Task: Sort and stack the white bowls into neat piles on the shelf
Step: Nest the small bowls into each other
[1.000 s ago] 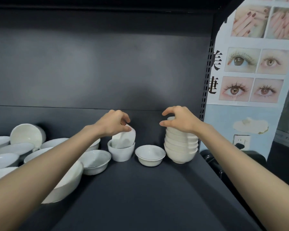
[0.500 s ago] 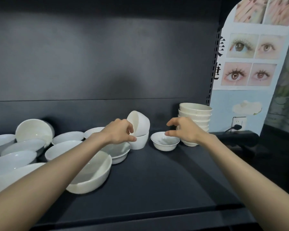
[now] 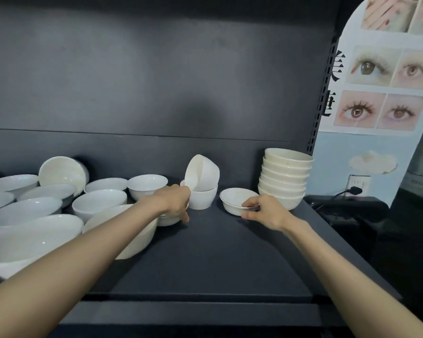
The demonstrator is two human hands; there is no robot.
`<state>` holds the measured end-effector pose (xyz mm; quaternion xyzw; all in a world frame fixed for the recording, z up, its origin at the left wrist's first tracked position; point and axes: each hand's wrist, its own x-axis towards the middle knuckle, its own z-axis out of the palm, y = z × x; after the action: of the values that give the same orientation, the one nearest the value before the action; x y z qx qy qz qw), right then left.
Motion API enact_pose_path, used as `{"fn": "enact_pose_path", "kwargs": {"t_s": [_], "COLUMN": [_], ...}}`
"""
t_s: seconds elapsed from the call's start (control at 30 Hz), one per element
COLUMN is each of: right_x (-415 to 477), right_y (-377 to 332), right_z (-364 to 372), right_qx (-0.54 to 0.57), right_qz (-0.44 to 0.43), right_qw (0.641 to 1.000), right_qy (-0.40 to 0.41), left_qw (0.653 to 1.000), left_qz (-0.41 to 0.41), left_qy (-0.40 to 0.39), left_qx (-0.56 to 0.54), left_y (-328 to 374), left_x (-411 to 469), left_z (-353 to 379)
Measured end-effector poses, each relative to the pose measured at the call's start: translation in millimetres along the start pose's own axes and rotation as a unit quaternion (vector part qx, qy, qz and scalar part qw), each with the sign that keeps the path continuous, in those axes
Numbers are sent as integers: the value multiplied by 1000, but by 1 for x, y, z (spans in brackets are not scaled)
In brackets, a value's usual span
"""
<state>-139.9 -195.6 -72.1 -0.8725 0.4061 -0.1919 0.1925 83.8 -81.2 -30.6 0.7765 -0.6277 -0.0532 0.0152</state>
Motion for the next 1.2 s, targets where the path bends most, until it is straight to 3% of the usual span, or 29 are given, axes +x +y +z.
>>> {"fn": "enact_pose_path", "kwargs": {"t_s": [0.3,0.47,0.7,0.8,0.93,1.1,1.2], "right_x": [-23,-41,-51,-49,-49,-51,-49], "right_y": [10,14,20,27,32,34,33], "right_z": [1,2,3,2,2,4,5], "right_qx": [110,168,212,233,265,317,320], "right_qz": [-47,-51,-43,-21,-1,-12,10], "right_qw": [992,982,971,969,962,948,947], "right_qy": [47,63,105,85,57,37,15], "left_qw": [996,994,983,975,957,906,891], "left_qz": [-27,-5,39,49,81,139,180], "left_qy": [69,79,157,189,236,333,348], "left_qx": [-44,-70,-84,-104,-152,-222,-231], "left_y": [9,16,17,13,21,39,51], "left_x": [-14,-18,-32,-36,-49,-54,-43], "left_z": [17,27,32,34,35,29,29]}}
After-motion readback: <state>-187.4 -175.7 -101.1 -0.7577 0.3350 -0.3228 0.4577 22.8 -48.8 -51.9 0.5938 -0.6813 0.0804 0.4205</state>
